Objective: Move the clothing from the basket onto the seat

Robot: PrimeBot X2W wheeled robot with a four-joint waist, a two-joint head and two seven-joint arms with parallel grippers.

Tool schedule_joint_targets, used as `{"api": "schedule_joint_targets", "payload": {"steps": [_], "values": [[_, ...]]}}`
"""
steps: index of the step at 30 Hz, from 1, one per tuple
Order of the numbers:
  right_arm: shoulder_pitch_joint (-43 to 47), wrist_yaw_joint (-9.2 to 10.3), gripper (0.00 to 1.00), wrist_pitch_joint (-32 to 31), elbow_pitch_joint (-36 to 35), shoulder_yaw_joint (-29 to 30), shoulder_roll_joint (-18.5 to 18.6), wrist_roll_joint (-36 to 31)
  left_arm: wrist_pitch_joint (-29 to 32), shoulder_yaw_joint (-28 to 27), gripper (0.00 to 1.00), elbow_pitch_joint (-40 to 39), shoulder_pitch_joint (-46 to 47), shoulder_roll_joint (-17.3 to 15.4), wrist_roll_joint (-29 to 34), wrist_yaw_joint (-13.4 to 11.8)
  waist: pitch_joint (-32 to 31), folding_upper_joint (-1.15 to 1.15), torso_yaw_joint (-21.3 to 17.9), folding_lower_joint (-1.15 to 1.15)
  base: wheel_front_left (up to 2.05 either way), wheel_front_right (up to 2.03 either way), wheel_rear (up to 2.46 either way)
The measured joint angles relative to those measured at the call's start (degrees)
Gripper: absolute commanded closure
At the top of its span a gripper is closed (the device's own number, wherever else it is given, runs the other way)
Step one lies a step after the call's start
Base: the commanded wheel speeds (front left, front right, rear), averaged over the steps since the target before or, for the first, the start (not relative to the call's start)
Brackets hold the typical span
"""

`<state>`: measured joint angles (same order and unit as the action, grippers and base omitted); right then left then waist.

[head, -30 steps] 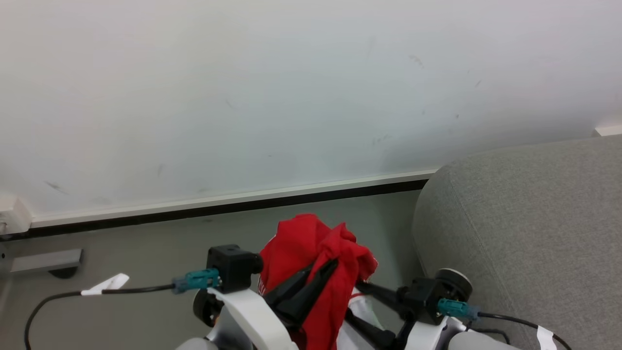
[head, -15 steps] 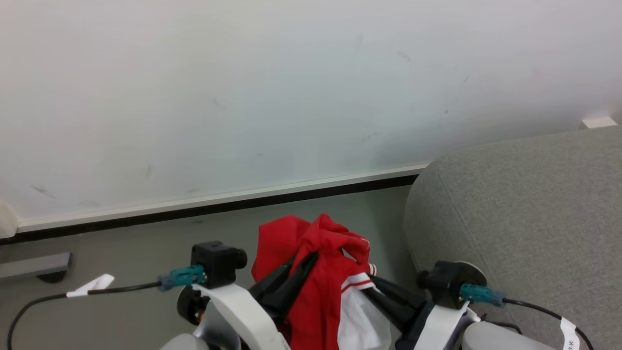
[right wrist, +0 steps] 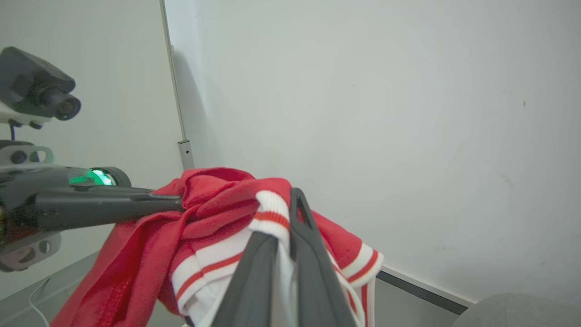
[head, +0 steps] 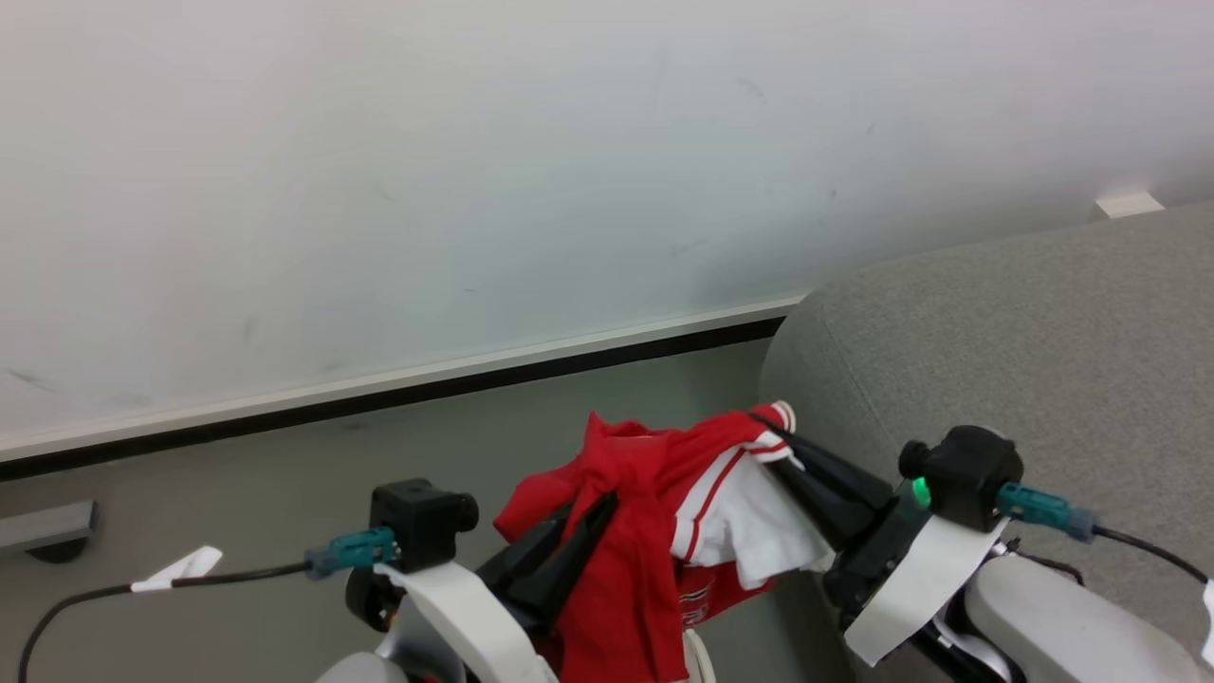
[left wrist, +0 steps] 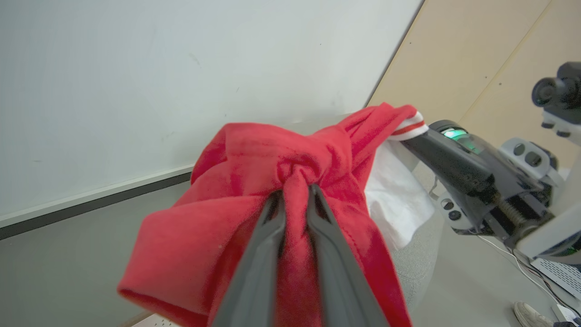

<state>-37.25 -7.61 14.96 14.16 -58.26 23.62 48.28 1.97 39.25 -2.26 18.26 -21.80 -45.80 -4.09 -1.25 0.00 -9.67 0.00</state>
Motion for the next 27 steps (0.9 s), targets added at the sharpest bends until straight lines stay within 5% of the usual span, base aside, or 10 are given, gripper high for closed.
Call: {"api": "schedule_joint_targets", "payload": {"steps": [6, 7, 9, 11, 27], "values": [[1.01, -0.01, 1.00, 0.05, -1.56, 5.12, 2.25, -1.86, -0.56, 0.46, 0.84, 0.71, 0.31, 0.33, 0.59, 0.48, 0.75, 0.00, -1.42, 0.00, 0.00, 0.00, 0.00], [1.29, -0.01, 1.00, 0.05, -1.72, 5.68, 2.37, -2.00, -0.70, 0.52, 0.73, 0.77, 0.41, 0.59, 0.86, 0.52, 0.84, 0.00, -1.60, 0.00, 0.00, 0.00, 0.00], [1.85, -0.01, 1.00, 0.07, -2.09, 6.97, 2.89, -2.49, -1.52, 0.52, 0.23, 0.98, 0.54, 0.80, 1.07, 0.48, 0.97, 0.00, -1.98, 0.00, 0.00, 0.00, 0.00], [2.26, 0.01, 1.00, 0.08, -2.35, 8.43, 3.69, -2.79, -1.91, 0.55, 0.00, 1.52, 0.50, 0.70, 1.42, 0.40, 1.06, 0.00, -2.40, 0.00, 0.00, 0.00, 0.00], [4.73, 0.02, 1.00, 0.08, -5.46, 15.59, 7.16, -5.05, -3.34, 2.56, 0.00, 2.09, 0.58, 1.36, 3.05, 0.29, 1.69, 0.00, -7.62, 0.00, 0.00, 0.00, 0.00]]}}
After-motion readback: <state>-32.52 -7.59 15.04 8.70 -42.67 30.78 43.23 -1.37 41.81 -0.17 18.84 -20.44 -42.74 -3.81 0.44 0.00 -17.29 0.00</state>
